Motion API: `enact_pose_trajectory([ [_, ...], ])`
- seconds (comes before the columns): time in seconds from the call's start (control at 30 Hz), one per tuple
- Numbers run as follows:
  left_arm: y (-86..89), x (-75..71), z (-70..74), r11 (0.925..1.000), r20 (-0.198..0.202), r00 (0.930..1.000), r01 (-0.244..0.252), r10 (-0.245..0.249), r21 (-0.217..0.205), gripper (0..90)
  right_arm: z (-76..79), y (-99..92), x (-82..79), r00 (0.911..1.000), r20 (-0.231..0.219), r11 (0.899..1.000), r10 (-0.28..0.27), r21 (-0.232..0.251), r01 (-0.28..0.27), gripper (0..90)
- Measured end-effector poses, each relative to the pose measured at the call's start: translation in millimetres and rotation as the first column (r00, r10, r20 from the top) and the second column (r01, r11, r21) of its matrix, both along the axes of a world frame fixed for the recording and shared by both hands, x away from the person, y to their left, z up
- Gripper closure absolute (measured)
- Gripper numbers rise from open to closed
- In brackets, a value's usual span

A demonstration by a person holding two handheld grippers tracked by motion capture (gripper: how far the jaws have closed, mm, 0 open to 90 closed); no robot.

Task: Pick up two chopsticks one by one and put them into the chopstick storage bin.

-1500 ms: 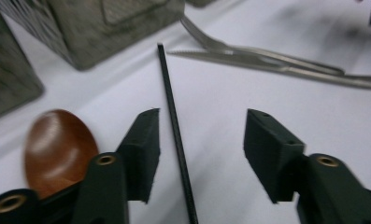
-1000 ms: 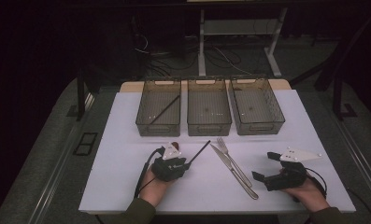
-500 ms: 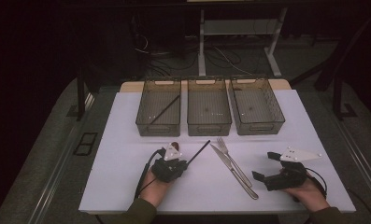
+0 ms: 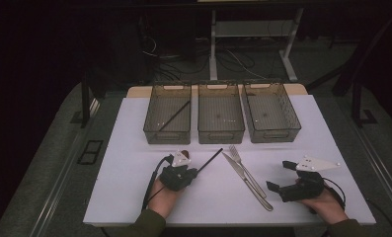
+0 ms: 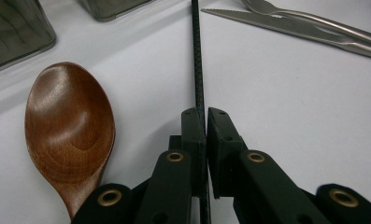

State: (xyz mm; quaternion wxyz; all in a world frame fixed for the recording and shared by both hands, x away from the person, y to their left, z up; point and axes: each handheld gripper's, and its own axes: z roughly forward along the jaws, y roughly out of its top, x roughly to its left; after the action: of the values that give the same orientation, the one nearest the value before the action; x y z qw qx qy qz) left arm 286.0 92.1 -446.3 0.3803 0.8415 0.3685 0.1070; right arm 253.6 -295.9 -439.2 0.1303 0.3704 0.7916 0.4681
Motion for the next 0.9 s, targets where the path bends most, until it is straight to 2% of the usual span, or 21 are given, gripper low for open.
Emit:
enact_pose_trajectory([
  [0.13, -0.3, -0.5, 4.1, 0.9999, 0.010, 0.9999, 0.013, -0.013, -0.002, 85.2, 0.1, 0.3, -0.4, 1.0000, 0.002, 1.000, -0.001, -0.001, 0.001, 0.2],
  [0.5, 10.3, 0.8, 14.9, 0.9980, 0.010, 0.9993, 0.036, -0.036, -0.051, 85.2, 0.1, 0.3, -0.5, 1.0000, 0.002, 1.000, 0.000, -0.002, 0.000, 0.2],
  [0.9, 18.5, -0.4, 32.0, 0.9903, 0.017, 0.9945, 0.105, -0.104, -0.091, 85.2, 0.3, -0.1, -0.5, 1.0000, 0.003, 1.000, 0.004, -0.001, -0.004, 0.2],
])
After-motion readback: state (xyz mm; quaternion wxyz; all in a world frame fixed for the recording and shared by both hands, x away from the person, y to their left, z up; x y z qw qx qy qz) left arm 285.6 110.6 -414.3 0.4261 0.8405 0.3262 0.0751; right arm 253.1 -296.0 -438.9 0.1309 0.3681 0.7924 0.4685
